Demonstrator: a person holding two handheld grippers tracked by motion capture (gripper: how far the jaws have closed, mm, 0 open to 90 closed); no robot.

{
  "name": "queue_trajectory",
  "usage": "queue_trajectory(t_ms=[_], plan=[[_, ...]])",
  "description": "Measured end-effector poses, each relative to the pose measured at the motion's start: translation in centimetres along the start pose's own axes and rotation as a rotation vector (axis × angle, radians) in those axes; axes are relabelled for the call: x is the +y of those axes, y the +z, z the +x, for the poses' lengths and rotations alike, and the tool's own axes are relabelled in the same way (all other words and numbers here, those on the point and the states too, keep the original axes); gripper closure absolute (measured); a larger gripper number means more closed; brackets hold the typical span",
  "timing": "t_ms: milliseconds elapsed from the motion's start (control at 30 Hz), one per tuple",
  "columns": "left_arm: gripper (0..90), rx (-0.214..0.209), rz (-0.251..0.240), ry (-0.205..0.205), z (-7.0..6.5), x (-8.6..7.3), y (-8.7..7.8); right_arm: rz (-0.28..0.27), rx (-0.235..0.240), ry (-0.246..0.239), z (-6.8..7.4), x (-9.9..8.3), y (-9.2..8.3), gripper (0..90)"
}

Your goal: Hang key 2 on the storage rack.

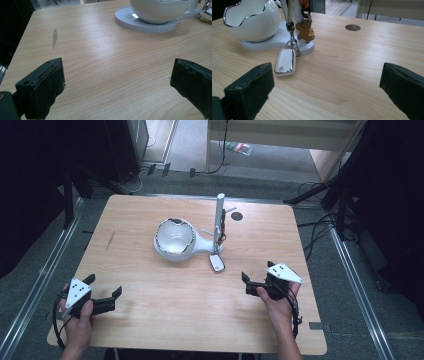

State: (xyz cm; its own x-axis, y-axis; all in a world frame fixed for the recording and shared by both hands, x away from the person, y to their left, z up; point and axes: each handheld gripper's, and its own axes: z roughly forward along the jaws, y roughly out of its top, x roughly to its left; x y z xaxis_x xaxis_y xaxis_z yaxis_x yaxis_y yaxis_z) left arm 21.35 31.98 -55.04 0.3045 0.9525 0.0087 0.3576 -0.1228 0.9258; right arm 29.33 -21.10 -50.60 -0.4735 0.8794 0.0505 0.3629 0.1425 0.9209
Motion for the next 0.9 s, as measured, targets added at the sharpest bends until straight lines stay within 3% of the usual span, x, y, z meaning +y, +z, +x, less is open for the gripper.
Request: queue_trajectory(t_ms=[133,367,900], plan=[[0.0,0.001,0.001,-0.001,0.0,0.0,0.0,-0.010,-0.002,0.035,-0.9,-0.3,-1.0,0.0],[0.0,0.001,0.001,0.000,0.0,0.0,0.0,-0.009,-0.029,0.053,-2.1,-1.3,-2.3,0.0],[0.0,0.002,-0.001,0.000,0.0,0.0,0.0,0.027,-0.081,0.116,-5.6,-5.1,-4.9,0.0]])
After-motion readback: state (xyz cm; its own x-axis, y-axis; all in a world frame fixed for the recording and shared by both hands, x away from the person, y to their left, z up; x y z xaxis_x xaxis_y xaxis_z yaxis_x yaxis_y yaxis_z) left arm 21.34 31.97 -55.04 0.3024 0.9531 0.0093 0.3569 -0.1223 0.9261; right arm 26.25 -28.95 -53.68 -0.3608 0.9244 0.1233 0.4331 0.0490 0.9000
